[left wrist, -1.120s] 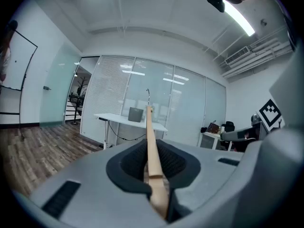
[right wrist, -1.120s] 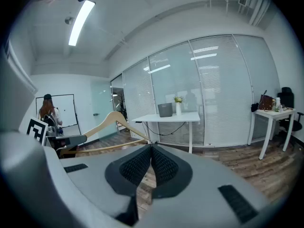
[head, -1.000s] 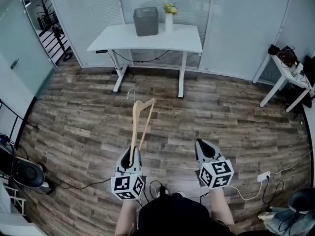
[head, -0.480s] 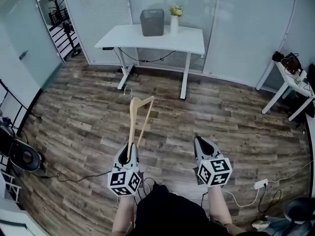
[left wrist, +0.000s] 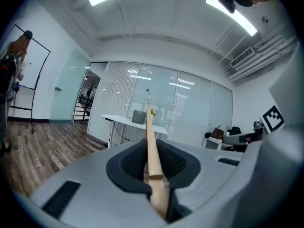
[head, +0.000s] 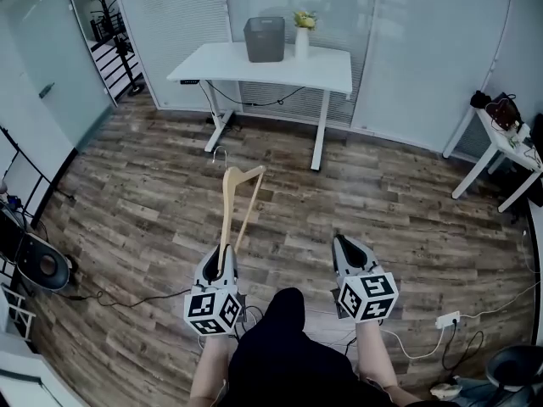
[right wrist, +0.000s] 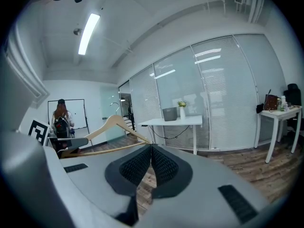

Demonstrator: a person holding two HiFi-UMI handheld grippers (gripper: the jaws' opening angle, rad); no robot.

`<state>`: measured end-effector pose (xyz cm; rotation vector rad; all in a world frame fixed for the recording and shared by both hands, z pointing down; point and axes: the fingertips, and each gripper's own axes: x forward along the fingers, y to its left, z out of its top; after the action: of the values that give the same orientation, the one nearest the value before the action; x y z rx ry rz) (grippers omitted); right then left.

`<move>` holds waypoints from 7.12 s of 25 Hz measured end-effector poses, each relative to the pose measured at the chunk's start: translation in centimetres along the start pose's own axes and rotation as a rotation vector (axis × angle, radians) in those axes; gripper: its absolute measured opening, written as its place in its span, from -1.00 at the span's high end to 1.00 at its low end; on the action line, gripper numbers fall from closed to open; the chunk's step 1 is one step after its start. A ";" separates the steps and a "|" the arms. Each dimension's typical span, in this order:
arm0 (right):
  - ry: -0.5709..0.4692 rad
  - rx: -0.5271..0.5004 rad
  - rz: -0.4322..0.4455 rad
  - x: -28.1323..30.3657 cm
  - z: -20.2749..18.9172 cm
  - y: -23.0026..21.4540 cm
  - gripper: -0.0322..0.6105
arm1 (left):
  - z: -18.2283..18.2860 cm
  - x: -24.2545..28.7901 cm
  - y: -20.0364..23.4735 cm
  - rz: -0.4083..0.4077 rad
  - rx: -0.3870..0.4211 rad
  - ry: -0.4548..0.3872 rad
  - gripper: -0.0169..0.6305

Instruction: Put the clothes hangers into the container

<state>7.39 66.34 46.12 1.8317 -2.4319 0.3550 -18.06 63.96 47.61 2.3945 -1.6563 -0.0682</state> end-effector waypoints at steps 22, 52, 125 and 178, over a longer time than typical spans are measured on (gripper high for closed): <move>0.043 0.002 0.026 5.5 0.2 -2.2 0.81 | 0.7 5.3 1.3 0.028 -0.023 -0.014 0.78; 0.077 -0.008 -0.021 27.5 5.9 -7.5 0.81 | 4.8 27.9 9.9 -0.019 -0.027 0.010 0.78; 0.101 -0.015 0.041 55.9 12.2 -20.8 0.81 | 8.4 55.1 15.4 0.054 -0.027 0.016 0.78; 0.113 -0.033 0.062 74.0 16.7 -25.4 0.81 | 12.6 72.5 23.5 0.114 -0.046 -0.011 0.78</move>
<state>12.00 -13.49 48.08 1.6779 -2.4076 0.4090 -15.58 -13.30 46.94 2.2654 -1.7730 -0.0997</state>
